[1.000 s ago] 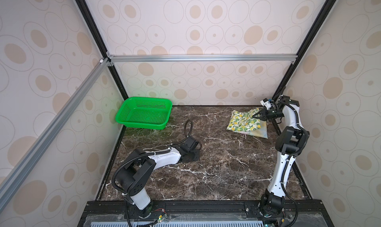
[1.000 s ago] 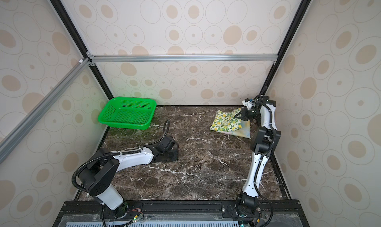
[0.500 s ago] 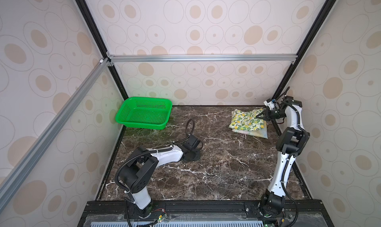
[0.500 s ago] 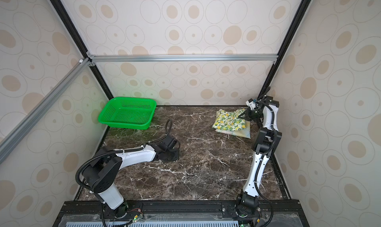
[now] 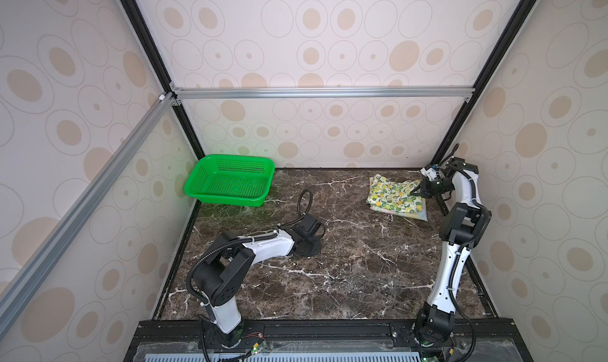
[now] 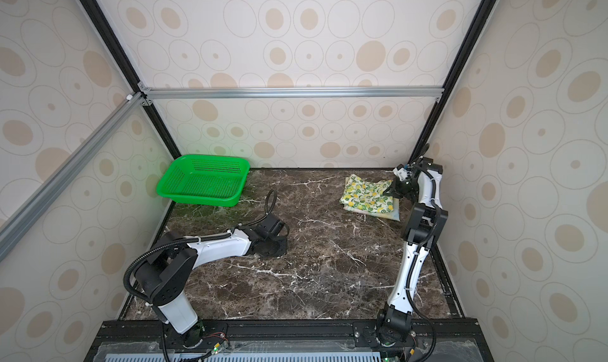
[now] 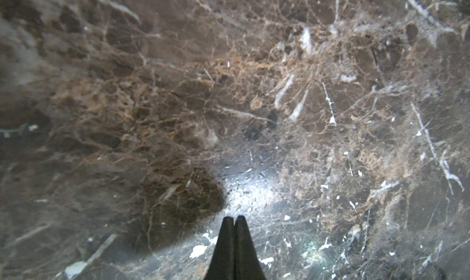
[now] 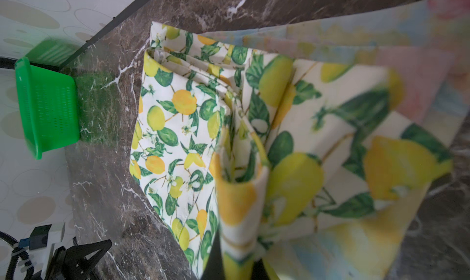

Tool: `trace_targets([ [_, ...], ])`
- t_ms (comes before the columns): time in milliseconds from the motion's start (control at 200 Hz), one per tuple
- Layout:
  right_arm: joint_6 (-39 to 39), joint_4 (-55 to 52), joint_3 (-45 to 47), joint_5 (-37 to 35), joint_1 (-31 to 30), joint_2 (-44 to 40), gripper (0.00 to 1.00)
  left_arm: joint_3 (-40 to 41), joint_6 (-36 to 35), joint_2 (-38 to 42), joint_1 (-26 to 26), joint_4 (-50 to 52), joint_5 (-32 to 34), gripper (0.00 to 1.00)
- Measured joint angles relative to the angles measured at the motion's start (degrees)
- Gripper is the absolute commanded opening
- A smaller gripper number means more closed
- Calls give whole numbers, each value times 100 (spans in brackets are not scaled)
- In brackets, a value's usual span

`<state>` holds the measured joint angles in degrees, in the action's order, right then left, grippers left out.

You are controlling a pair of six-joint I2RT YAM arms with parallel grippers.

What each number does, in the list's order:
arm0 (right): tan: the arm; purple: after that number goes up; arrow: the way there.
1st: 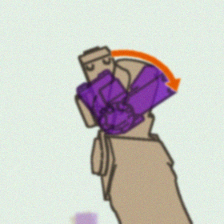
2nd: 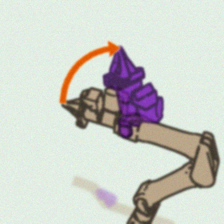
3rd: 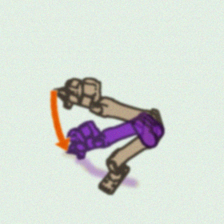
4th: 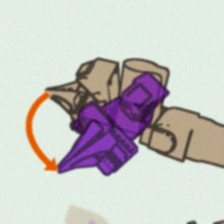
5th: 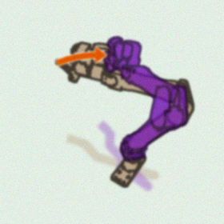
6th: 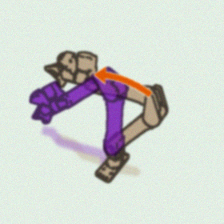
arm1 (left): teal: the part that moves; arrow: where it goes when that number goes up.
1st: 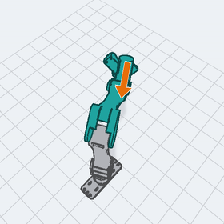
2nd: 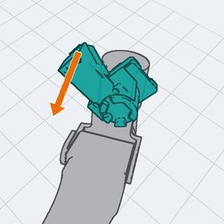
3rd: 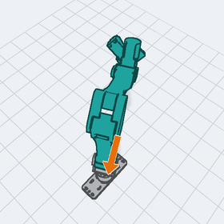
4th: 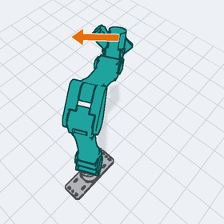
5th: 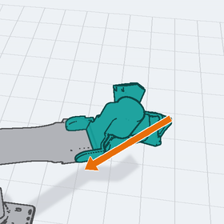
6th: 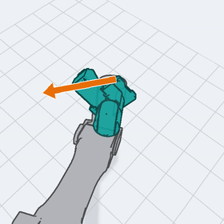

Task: Fold and stack skirts
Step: Place the skirt on the skirt.

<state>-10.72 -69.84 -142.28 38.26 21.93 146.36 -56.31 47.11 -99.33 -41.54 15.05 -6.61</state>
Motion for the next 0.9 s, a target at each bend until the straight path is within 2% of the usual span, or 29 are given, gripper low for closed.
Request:
trace_targets([
  [250, 271, 286, 0, -243, 0, 0, 0, 2, 37, 0, -48, -11, 4, 0],
  [265, 289, 310, 0, -262, 0, 0, 3, 2, 44, 0, -50, -11, 4, 0],
  [315, 387, 385, 0, -341, -2, 0, 22, 0, 52, 0, -63, -15, 9, 0],
  [370, 546, 507, 22, -435, 0, 0, 37, 2, 63, 2, -81, -15, 26, 0],
  [415, 584, 632, 85, -503, 0, -2, 42, 4, 68, 15, -101, -13, 52, 0],
  [660, 973, 1209, 1071, -1193, 0, -146, 47, 337, 179, 442, -133, -85, 173, 0],
  [895, 1333, 1810, 2546, -1930, 0, -1473, 50, 420, 175, 518, -133, -149, 323, 0],
])
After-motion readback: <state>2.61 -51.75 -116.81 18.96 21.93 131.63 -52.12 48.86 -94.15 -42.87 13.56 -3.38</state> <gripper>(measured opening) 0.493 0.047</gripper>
